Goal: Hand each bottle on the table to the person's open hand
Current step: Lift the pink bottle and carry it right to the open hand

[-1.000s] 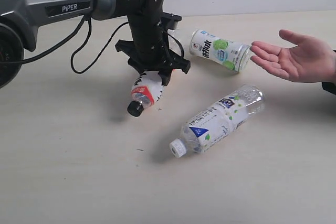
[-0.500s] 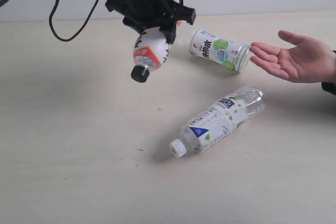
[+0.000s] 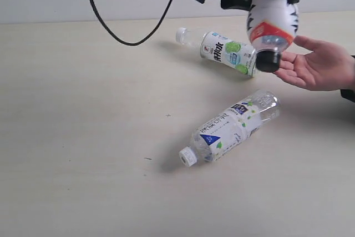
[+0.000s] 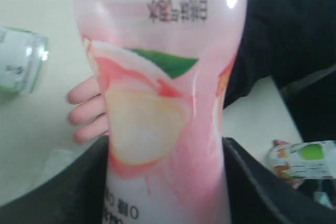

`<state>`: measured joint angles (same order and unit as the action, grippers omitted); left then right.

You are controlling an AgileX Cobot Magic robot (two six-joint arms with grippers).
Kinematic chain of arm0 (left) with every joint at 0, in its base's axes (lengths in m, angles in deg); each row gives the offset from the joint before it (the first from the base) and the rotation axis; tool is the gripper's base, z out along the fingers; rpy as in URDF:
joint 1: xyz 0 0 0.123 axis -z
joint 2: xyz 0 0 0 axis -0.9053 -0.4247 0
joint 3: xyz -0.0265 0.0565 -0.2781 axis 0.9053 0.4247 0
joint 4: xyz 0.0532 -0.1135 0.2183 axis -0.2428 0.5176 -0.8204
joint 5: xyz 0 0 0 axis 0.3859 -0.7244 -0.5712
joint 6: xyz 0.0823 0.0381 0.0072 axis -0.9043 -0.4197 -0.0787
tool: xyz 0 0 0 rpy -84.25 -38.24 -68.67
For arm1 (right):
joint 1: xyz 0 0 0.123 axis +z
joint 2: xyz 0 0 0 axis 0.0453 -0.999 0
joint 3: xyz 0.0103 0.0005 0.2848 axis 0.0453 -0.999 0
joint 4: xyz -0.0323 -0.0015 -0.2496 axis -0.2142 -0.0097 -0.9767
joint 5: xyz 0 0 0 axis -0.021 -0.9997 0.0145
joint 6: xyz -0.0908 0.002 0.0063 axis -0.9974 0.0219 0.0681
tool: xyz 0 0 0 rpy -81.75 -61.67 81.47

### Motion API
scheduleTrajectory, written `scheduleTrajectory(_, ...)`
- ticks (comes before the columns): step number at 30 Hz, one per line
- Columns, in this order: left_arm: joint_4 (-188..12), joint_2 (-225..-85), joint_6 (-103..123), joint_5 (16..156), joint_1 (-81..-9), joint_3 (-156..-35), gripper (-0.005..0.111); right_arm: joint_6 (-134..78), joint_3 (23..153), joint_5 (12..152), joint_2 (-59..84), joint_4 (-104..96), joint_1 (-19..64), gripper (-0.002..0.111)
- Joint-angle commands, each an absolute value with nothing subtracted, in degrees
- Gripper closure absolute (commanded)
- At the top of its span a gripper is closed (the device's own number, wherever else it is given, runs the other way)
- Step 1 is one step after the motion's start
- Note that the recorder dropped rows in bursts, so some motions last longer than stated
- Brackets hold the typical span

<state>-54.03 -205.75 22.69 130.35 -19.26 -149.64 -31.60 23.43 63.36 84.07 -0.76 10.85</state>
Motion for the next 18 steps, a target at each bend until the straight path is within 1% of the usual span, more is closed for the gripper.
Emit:
scheduleTrajectory(1, -44.3, -207.4, 17.3, 124.1, -18.3, -149.6, 0.107, -31.6, 23.1, 63.9, 84.3, -0.9, 11.1, 0.108)
scheduleTrajectory(11, -32.0, -213.0, 10.8, 111.2, -17.9, -149.6, 0.107, -31.6, 23.1, 63.9, 84.3, -0.9, 11.1, 0.108)
scheduleTrajectory(18, -20.1, -217.3, 1.5, 110.1, -17.9, -149.8, 0.107, -31.6, 23.1, 63.9, 84.3, -0.9, 11.1, 0.108)
